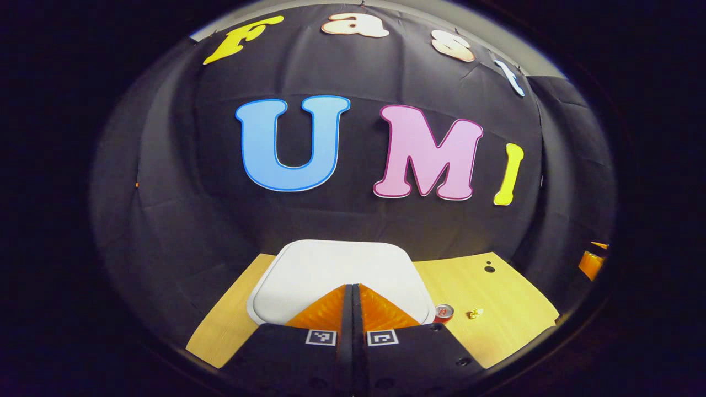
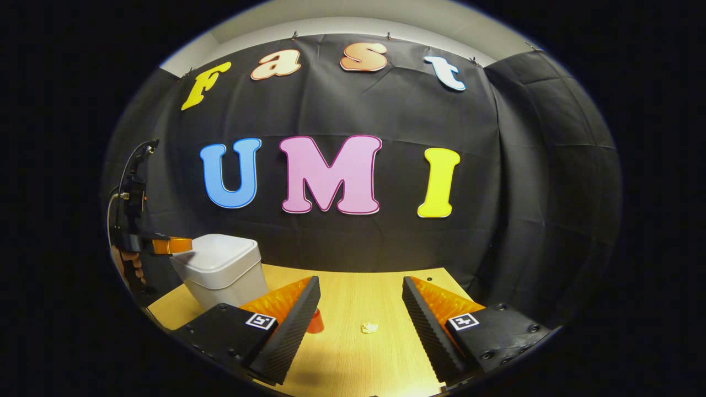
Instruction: Press the lid of the desktop garbage bin to open it, pick up the crumpled paper on the desktop and throw it into the bin, then pick up the pop can on the desktop and drop it into the bin, and finally close the garbage bin lid.
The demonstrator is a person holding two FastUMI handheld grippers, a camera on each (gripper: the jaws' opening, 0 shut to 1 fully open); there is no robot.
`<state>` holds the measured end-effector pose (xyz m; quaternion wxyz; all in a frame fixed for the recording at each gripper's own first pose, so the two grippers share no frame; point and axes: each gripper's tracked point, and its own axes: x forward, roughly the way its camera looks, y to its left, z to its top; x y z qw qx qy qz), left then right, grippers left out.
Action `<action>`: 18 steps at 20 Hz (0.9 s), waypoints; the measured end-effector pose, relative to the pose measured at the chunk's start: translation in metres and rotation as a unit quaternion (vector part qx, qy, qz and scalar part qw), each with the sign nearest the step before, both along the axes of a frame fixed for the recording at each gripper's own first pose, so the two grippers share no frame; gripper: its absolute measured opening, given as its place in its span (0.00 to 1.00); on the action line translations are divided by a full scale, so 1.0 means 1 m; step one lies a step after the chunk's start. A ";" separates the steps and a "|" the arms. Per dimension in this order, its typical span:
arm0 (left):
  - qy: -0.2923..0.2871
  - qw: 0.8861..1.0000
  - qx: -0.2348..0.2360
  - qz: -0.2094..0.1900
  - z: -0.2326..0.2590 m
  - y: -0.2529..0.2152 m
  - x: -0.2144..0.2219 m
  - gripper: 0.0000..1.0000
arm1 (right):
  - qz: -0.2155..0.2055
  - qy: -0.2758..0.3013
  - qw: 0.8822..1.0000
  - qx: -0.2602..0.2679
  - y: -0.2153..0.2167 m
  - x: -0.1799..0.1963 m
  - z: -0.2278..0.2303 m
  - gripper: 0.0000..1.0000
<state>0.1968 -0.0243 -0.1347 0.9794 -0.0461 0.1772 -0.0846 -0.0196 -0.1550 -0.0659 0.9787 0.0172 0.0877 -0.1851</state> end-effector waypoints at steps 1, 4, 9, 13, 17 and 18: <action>0.011 1.000 0.004 0.000 -0.007 -0.001 0.004 0.06 | -0.001 0.000 1.000 0.003 -0.001 0.001 -0.001 0.97; 0.017 1.000 0.005 -0.003 -0.012 -0.004 0.008 0.06 | -0.002 0.002 1.000 0.014 -0.004 0.006 -0.004 0.96; 0.010 0.999 0.047 -0.022 -0.023 -0.006 0.004 0.06 | 0.004 -0.006 1.000 0.024 -0.001 0.011 -0.005 0.96; 0.012 1.000 -0.004 -0.025 -0.021 -0.006 0.006 0.07 | 0.012 -0.011 1.000 0.020 0.005 0.012 -0.001 0.96; -0.001 1.000 0.012 0.014 -0.002 0.010 0.012 0.06 | 0.023 -0.018 0.999 0.015 0.009 0.012 0.011 0.96; -0.011 1.000 -0.002 0.022 0.012 0.008 0.012 0.06 | 0.024 -0.020 0.999 0.010 0.010 0.012 0.014 0.96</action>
